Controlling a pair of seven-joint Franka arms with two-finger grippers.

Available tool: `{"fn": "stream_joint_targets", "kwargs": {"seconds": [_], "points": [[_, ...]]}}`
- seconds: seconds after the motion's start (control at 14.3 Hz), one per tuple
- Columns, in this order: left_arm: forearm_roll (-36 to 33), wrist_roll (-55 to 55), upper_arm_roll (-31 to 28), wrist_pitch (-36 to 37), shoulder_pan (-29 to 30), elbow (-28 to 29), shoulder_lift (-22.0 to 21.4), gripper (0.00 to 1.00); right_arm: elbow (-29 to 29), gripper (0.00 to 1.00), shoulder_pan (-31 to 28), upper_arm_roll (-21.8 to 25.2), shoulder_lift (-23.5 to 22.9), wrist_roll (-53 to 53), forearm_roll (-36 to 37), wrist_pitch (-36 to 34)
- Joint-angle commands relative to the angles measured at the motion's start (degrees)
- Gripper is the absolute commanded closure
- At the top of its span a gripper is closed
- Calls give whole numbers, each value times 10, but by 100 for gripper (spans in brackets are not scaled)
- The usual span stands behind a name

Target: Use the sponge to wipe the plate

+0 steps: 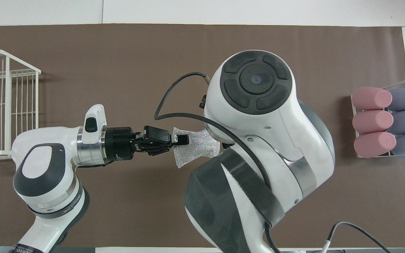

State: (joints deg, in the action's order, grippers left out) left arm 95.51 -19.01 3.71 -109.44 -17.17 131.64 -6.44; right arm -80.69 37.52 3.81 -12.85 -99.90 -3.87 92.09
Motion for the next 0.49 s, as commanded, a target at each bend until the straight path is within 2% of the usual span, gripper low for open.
{"fn": "stream_joint_targets", "kwargs": {"seconds": [0.0, 0.21, 0.42], "points": [[14, -23, -8, -12, -12, 15, -11, 100, 53, 0, 4, 2, -30, -12, -3, -46], [14, -30, -8, -11, -12, 18, -13, 100, 55, 0, 5, -10, -28, -13, -7, -62], [15, -30, -8, -12, -12, 23, -14, 100, 51, 0, -1, -11, -28, -28, -52, -33]]}}
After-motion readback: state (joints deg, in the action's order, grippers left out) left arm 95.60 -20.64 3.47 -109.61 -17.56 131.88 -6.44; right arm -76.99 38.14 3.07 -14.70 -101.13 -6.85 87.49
